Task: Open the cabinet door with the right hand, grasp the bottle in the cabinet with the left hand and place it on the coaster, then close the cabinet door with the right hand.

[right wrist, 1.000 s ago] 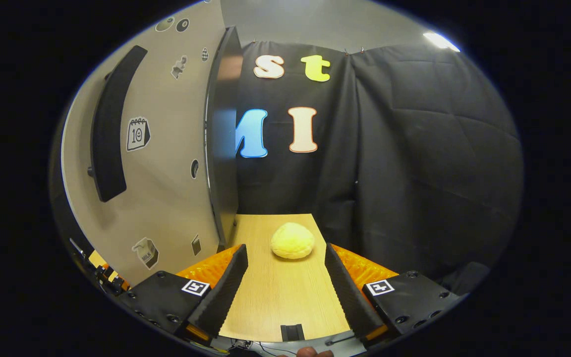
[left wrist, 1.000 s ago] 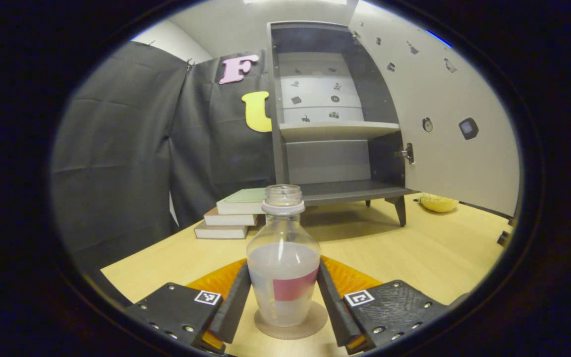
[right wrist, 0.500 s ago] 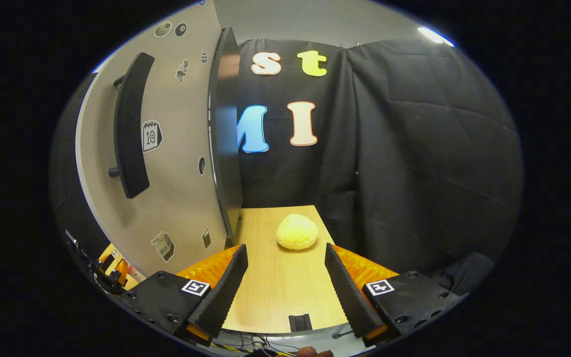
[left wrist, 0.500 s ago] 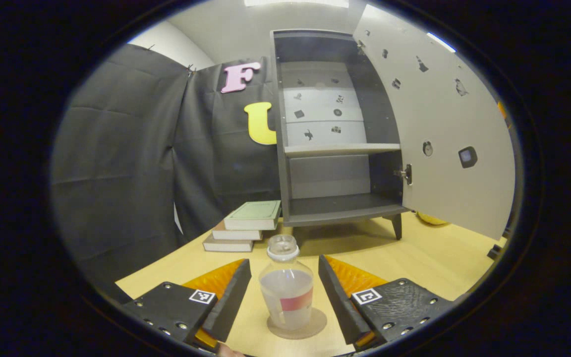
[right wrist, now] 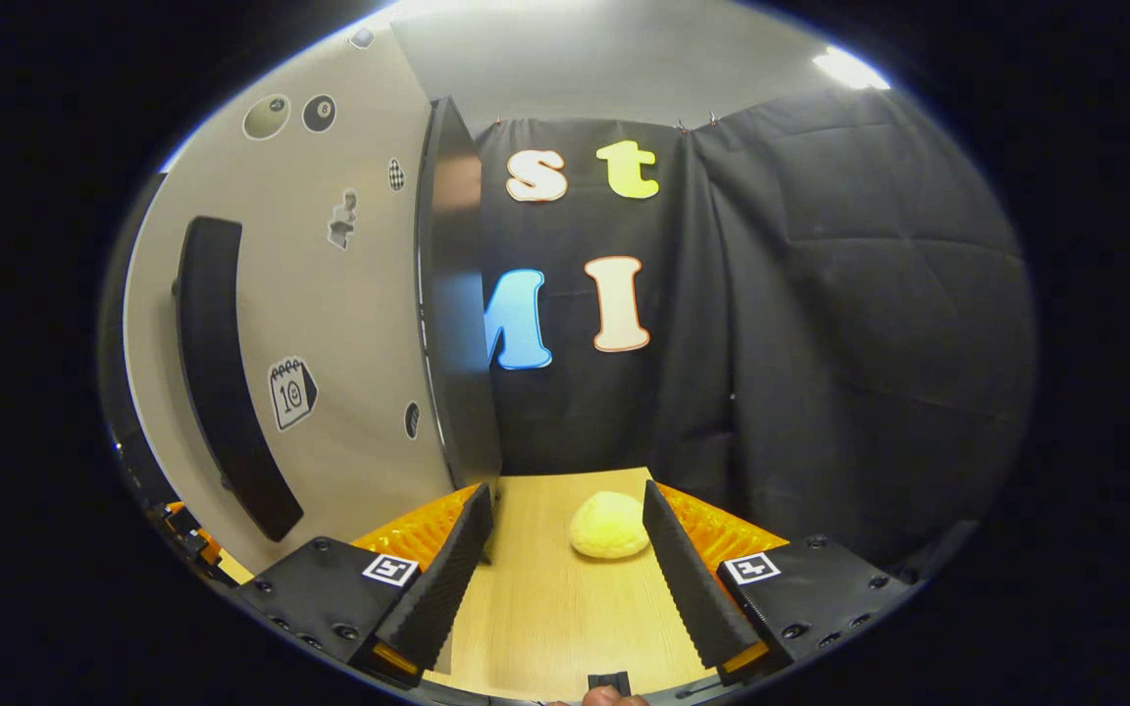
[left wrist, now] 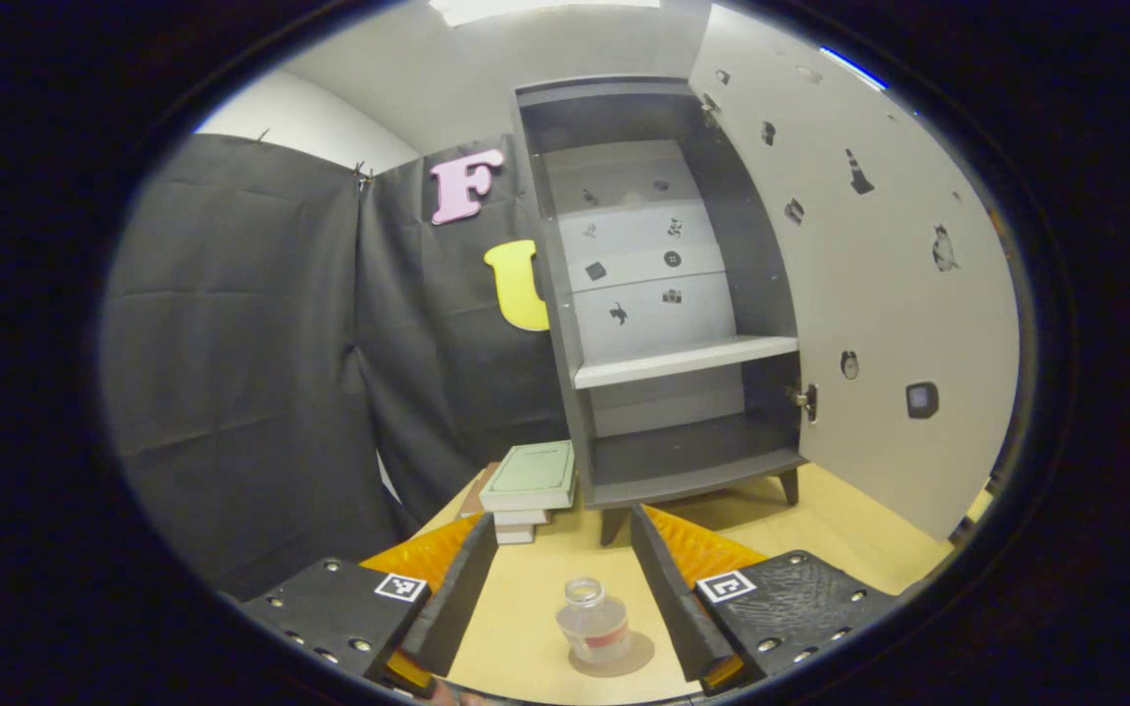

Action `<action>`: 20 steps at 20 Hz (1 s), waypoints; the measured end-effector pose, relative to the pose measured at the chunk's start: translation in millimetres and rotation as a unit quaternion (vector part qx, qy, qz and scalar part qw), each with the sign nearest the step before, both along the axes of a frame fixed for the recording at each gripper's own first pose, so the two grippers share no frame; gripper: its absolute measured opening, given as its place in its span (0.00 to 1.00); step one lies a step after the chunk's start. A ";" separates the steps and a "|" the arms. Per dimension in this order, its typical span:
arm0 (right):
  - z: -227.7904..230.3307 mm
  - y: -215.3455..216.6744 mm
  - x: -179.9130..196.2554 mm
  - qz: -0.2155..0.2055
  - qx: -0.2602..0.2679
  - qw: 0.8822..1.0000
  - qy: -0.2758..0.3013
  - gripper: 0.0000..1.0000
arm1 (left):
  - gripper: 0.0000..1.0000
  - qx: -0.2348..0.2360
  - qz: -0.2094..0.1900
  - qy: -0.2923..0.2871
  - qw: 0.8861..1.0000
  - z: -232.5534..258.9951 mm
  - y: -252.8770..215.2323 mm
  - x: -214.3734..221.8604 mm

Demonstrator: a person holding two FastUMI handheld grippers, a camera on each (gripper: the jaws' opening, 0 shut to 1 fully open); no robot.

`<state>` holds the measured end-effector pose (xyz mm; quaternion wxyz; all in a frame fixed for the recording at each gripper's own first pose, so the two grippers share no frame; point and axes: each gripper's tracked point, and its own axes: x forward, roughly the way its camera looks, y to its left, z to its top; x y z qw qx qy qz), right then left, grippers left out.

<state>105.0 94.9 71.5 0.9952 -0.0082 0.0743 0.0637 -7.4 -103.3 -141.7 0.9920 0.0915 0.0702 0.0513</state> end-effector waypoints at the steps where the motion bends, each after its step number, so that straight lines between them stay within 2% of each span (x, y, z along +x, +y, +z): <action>1: 5.4 1.5 1.1 0.006 0.002 1.000 -0.007 0.97 | 0.82 -0.011 0.001 0.001 1.000 12.0 -4.9 -2.2; 2: 11.6 3.1 2.9 0.013 0.005 1.000 -0.014 0.97 | 0.84 -0.018 0.006 0.003 1.000 24.3 -8.1 -2.5; 3: 16.4 4.7 3.9 0.021 0.006 1.000 -0.018 0.93 | 0.84 -0.023 0.010 0.002 1.000 35.8 -10.7 -7.5; 4: 20.2 5.6 4.0 0.028 0.008 0.999 -0.019 0.93 | 0.82 -0.026 0.011 0.001 1.000 49.7 -13.7 -7.8; 5: 24.8 6.9 3.3 0.033 0.010 0.999 -0.021 0.93 | 0.86 -0.030 0.010 0.003 0.999 62.1 -16.1 -6.0; 6: 29.1 8.1 1.8 0.036 0.012 0.999 -0.021 0.93 | 0.82 -0.037 0.006 0.005 0.999 72.5 -18.3 -4.0; 7: 32.8 8.7 -1.7 0.036 0.015 0.999 -0.022 0.98 | 0.84 -0.046 0.000 0.011 0.999 79.3 -21.0 -1.9; 9: 43.6 10.8 -10.0 0.030 0.023 0.999 -0.027 0.98 | 0.84 -0.072 -0.014 0.019 0.997 92.9 -22.3 1.8; 10: 49.0 12.6 -14.1 0.026 0.028 0.999 -0.027 0.93 | 0.84 -0.088 -0.025 0.025 0.996 98.4 -22.7 4.7; 11: 54.4 12.5 -18.9 0.016 0.030 0.999 -0.031 0.97 | 0.84 -0.096 -0.035 0.029 0.994 102.1 -19.1 5.1; 14: 78.1 14.4 -35.9 -0.022 0.039 0.997 -0.063 0.98 | 0.83 -0.113 -0.071 0.038 0.990 114.8 -7.6 8.9; 18: 79.9 22.0 -50.3 -0.056 -0.009 0.996 -0.065 0.98 | 0.82 -0.111 -0.097 0.033 0.988 122.1 19.9 15.5; 19: 82.7 31.1 -53.3 -0.053 -0.013 0.996 -0.066 0.93 | 0.82 -0.110 -0.100 0.031 0.988 121.0 27.0 14.6; 20: 82.6 43.9 -54.6 -0.044 -0.014 0.997 -0.063 0.98 | 0.84 -0.108 -0.099 0.028 0.989 121.6 35.0 15.0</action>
